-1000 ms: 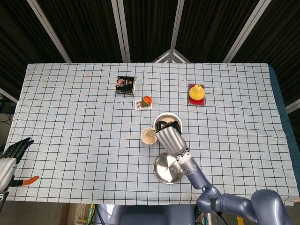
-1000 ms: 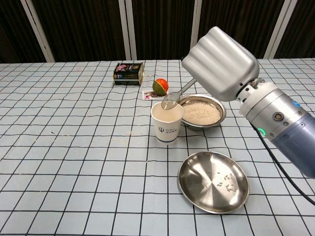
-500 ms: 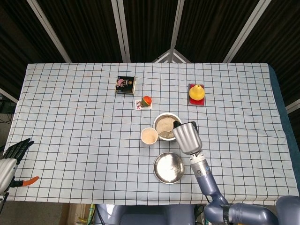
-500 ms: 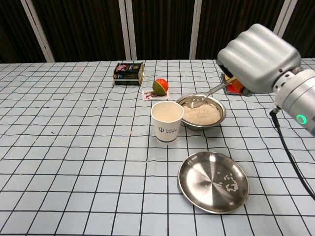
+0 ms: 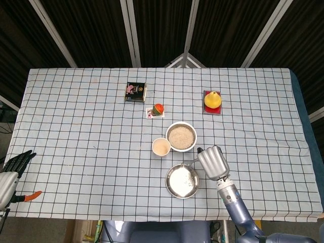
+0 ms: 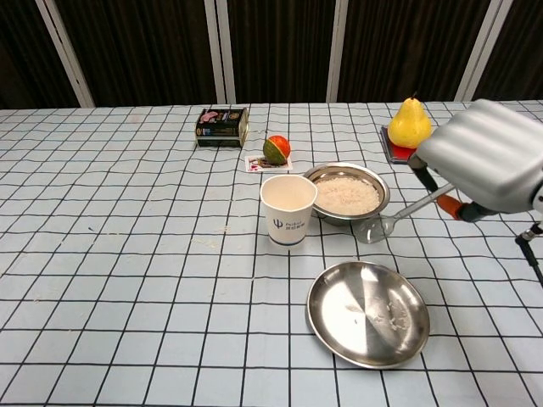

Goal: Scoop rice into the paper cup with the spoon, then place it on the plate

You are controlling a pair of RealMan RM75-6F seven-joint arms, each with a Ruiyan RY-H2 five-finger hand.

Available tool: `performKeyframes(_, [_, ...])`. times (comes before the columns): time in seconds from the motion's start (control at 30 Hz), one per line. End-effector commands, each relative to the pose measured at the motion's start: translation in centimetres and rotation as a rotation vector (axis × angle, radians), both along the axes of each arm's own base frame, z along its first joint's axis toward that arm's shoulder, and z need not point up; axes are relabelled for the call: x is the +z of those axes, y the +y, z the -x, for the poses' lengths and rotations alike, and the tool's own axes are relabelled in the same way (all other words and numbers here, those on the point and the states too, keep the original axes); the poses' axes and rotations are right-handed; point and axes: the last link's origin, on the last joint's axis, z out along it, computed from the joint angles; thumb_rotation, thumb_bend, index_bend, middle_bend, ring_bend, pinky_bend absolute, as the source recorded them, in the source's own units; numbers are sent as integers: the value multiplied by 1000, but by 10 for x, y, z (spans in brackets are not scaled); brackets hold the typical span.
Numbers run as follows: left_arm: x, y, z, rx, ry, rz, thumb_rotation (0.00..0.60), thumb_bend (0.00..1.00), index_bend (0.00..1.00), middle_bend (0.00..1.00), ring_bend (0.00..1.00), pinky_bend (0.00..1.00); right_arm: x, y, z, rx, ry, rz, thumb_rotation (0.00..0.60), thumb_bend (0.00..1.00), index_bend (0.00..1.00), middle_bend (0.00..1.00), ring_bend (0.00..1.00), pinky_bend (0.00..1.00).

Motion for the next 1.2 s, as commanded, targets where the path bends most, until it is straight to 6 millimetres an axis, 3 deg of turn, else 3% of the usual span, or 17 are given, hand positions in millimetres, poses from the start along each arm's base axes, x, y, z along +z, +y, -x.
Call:
performKeyframes(0.03, [0, 0, 0, 2, 0, 0, 600, 0, 0, 0, 0, 0, -4, 11, 12, 3, 7, -66, 600, 604, 663, 965, 1000, 1000])
performKeyframes(0.33, [-1, 0, 0, 6, 2, 1, 600, 0, 0, 0, 0, 0, -12, 25, 23, -28, 25, -98, 600, 604, 663, 965, 1000, 1000])
performKeyframes(0.63, [0, 0, 0, 7, 3, 0, 600, 0, 0, 0, 0, 0, -26, 26, 19, -65, 15, -104, 600, 604, 657, 965, 1000, 1000])
performKeyframes(0.83, [0, 0, 1, 9, 1, 1, 600, 0, 0, 0, 0, 0, -34, 26, 16, -80, 29, -107, 600, 588, 489, 965, 1000, 1000])
performKeyframes(1.07, [0, 0, 1, 10, -2, 3, 600, 0, 0, 0, 0, 0, -33, 25, 19, -89, 58, -86, 600, 467, 289, 965, 1000, 1000])
performKeyframes(1.2, [0, 0, 1, 10, -2, 3, 600, 0, 0, 0, 0, 0, -27, 25, 22, -102, 69, -70, 600, 455, 237, 965, 1000, 1000])
